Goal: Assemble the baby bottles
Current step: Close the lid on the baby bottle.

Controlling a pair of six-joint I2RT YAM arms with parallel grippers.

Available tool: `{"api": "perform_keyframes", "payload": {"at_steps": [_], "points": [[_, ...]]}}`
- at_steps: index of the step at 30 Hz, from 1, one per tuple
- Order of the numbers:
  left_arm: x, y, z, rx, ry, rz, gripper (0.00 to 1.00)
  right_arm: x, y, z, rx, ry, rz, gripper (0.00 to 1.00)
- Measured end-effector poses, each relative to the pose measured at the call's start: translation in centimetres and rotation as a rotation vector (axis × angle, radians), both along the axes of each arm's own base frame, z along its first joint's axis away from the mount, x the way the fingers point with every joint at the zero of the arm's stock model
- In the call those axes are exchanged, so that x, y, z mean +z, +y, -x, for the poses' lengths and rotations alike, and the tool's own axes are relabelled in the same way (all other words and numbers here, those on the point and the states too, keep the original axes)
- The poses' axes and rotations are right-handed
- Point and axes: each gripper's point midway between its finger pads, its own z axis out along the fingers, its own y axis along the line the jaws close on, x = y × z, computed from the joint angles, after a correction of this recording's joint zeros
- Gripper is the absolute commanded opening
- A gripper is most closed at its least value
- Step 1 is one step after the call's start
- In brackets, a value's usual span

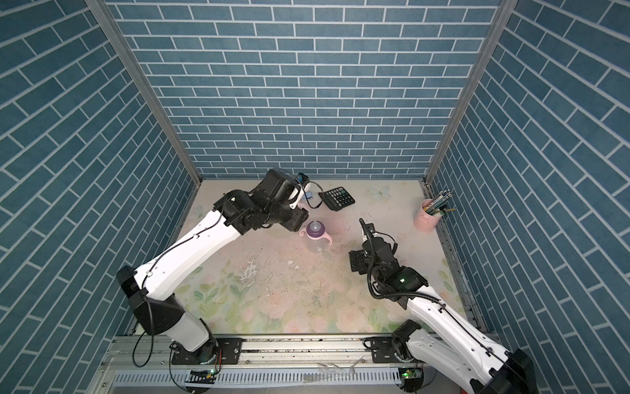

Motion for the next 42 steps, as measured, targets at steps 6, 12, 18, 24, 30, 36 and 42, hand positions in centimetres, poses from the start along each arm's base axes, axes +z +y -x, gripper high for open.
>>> {"api": "perform_keyframes", "payload": {"at_steps": [6,12,18,24,30,36,42], "points": [[-3.9,-2.9,-1.7,-0.087,0.099,-0.097,0.59,-0.1,-0.2,0.3,-0.005,0.007,-0.002,0.93],[-7.5,-3.6,-1.9,-0.118,0.176,-0.167,0.59,-0.3,-0.7,0.8,-0.013,0.014,-0.005,0.93],[-8.9,-3.8,-2.4,-0.124,0.191,-0.200,0.61,-0.5,-0.8,0.9,-0.020,0.023,-0.009,0.93],[-9.5,-3.6,-3.0,-0.118,0.189,-0.216,0.63,-0.7,-0.8,1.0,-0.021,0.026,-0.010,0.92],[-10.1,-3.8,-3.4,-0.124,0.191,-0.222,0.64,-0.7,-0.8,1.0,-0.021,0.027,-0.011,0.92],[-11.3,-4.2,-3.5,-0.133,0.211,-0.233,0.66,-0.7,-0.8,1.0,-0.020,0.027,-0.011,0.92],[-12.0,-4.2,-3.7,-0.134,0.220,-0.242,0.67,-0.8,-0.7,1.0,-0.018,0.031,-0.010,0.92]]}}
